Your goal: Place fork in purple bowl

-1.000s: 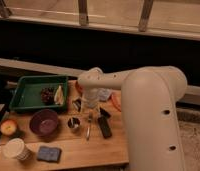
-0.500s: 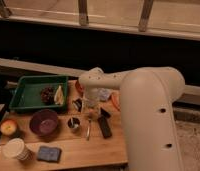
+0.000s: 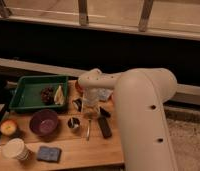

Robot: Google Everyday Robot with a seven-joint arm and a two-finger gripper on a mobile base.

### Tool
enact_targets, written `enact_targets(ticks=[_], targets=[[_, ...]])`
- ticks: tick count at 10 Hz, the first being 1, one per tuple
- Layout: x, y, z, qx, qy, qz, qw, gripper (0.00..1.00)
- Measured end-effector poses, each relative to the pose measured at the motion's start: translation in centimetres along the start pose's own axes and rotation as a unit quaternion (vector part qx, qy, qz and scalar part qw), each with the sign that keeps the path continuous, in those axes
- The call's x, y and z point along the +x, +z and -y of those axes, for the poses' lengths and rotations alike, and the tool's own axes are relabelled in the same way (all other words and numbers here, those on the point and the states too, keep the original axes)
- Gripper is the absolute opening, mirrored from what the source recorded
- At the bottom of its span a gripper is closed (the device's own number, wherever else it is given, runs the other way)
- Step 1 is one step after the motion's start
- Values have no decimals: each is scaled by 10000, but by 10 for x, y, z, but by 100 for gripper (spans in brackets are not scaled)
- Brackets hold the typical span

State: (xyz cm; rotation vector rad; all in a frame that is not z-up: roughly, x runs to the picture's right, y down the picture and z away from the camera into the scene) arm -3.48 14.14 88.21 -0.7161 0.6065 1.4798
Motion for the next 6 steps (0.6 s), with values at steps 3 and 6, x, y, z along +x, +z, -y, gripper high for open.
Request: enact_targets(ticks=[3,6], targets=[[0,6,-1,26,-4,-55,10000,50],[5,11,-2,4,-8,-73,10000,21]])
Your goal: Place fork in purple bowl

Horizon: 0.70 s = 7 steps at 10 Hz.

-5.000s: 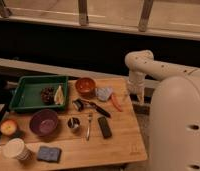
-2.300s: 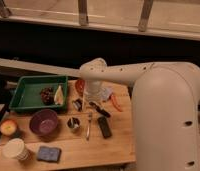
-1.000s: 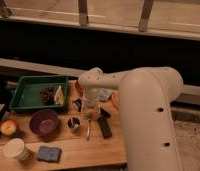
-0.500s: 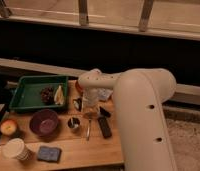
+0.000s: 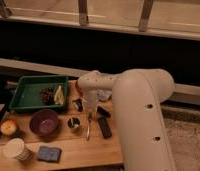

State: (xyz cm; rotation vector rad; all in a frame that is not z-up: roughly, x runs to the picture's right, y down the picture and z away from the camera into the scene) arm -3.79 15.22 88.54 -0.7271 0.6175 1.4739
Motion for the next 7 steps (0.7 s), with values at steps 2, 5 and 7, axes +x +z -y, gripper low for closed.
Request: enact_targets(ticks=[2,5,7], targets=[[4,2,0,-25,9,-22,10000,2],[6,-1,2,-21,-15,16,10000,0],[7,-17,-2,-10,-74,151,9999,0]])
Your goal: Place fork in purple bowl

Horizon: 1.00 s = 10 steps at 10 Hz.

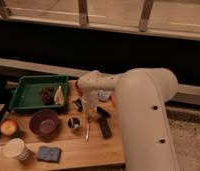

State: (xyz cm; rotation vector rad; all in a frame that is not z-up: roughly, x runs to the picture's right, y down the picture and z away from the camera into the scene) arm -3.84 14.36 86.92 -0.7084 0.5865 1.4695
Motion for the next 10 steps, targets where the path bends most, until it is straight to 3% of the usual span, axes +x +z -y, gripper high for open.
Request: enact_targets(ticks=[2,7,10], targets=[[-1,-22,0,16,-55,190,9998,0],[-6,-47,0,-3,-111,484,9988,0],[-12,-90,-1,124,-212,841,9962,0]])
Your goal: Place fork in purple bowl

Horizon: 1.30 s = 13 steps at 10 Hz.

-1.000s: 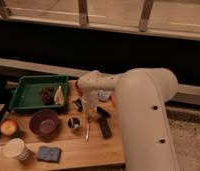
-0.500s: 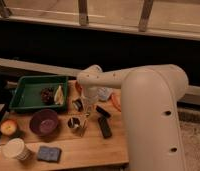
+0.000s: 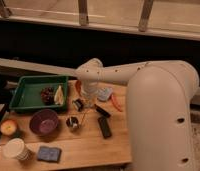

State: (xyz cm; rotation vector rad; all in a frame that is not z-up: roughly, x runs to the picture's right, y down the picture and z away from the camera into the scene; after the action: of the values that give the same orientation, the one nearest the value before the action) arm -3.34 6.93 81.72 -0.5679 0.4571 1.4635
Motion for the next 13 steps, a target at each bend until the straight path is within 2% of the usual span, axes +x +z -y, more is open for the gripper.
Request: enact_targets(ticks=[5,7,10,13], targets=[[-21,-60,-14,234,-286,556,9978,0],[-23,-81,-28,249,-468,736,9959,0],[-8,-104,-60,166,-839,903,9922,0],[13,-114,-90,-86,-1297,789,9884,0]])
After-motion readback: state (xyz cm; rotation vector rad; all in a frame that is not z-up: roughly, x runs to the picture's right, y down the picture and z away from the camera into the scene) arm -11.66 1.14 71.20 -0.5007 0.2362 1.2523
